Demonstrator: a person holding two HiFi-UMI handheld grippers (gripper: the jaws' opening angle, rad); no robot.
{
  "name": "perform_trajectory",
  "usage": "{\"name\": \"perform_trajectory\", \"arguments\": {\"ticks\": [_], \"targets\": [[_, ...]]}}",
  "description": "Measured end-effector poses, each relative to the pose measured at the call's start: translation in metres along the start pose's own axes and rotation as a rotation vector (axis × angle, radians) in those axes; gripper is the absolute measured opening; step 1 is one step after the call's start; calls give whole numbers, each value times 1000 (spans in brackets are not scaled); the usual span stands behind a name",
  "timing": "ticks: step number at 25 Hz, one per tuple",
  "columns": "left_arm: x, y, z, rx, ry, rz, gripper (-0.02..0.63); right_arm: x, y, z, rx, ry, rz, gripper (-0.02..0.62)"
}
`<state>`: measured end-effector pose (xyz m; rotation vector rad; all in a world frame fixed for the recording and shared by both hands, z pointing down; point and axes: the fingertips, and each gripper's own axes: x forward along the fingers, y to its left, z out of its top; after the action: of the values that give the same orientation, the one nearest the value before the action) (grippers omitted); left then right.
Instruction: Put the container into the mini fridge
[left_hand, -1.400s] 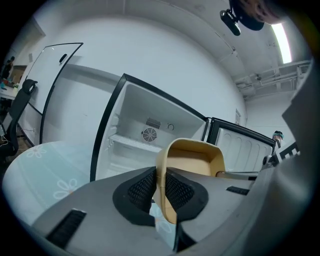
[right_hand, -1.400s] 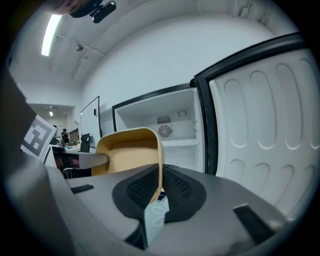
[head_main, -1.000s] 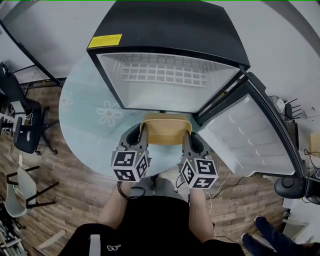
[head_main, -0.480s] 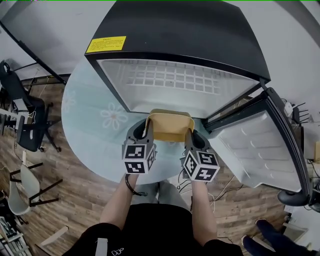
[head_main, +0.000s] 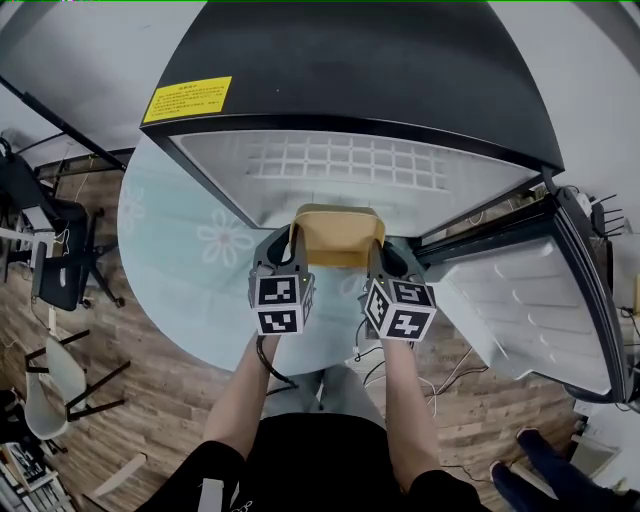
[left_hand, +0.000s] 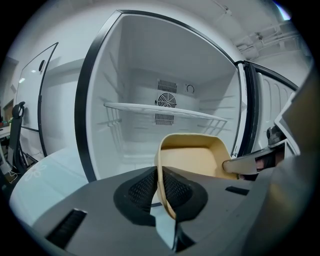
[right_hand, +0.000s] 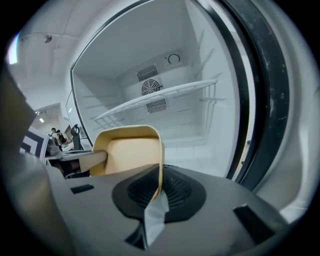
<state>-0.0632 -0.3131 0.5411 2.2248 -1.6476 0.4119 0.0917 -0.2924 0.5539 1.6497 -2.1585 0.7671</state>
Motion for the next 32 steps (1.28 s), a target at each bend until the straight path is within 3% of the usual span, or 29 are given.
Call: {"name": "perform_trajectory", "arguments": {"ticks": [8, 14, 32], "targets": [[34, 15, -5, -18, 36, 26, 20, 38, -6, 7, -63, 19, -18, 20], [55, 25, -19, -92, 107, 30, 18, 59, -10, 4, -87, 40, -29, 20], [94, 24, -29, -73, 172, 23, 17, 84, -28, -2, -117, 65, -108, 21]]}}
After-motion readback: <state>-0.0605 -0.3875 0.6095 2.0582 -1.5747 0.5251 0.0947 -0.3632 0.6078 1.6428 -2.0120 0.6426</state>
